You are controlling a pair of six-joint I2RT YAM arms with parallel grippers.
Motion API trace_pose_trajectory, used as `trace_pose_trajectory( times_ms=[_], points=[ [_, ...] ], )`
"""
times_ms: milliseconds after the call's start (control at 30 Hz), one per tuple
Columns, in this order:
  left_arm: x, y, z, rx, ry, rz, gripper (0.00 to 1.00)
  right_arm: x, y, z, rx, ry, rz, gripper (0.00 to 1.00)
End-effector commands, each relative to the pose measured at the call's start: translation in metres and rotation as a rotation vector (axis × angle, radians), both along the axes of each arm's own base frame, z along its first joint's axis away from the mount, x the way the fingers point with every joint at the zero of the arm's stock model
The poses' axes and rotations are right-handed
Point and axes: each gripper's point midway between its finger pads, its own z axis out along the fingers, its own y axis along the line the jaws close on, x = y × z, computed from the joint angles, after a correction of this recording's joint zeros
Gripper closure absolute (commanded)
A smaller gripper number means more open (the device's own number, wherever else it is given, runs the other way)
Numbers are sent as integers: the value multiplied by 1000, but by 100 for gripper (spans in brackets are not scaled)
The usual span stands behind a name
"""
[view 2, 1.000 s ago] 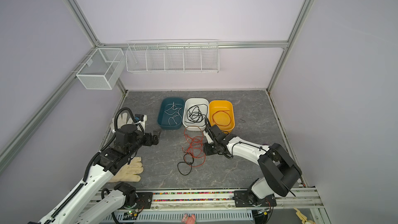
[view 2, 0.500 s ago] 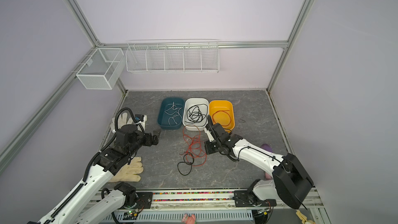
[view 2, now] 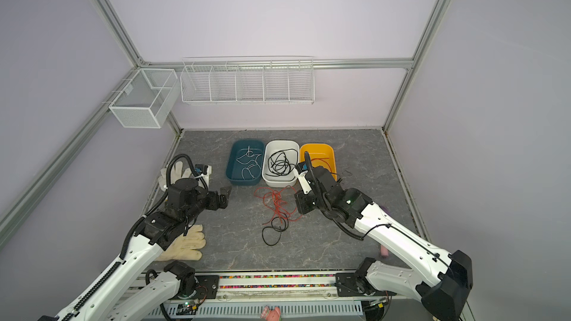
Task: Untangle the cables
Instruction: 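Lift the red cable high above the yellow tub with the right gripper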
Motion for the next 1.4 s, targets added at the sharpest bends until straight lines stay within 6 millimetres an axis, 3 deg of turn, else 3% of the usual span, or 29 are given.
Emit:
trace_pose_trajectory(
  times_ms=[0, 633, 1100, 1367],
  points=[
    [-3, -8, 8, -21, -10, -45, 1, -6, -4, 26, 3, -62, 32, 93],
    [-10, -31, 7, -85, 12, -163, 1, -16, 0, 149, 185, -251, 92, 93],
    [-9, -32, -3, -62, 42, -164, 1, -10, 0, 214, 250, -385, 82, 93],
    [-9, -33, -6, -56, 48, -166, 1, 2, -3, 239, 220, -469, 53, 93]
  ],
)
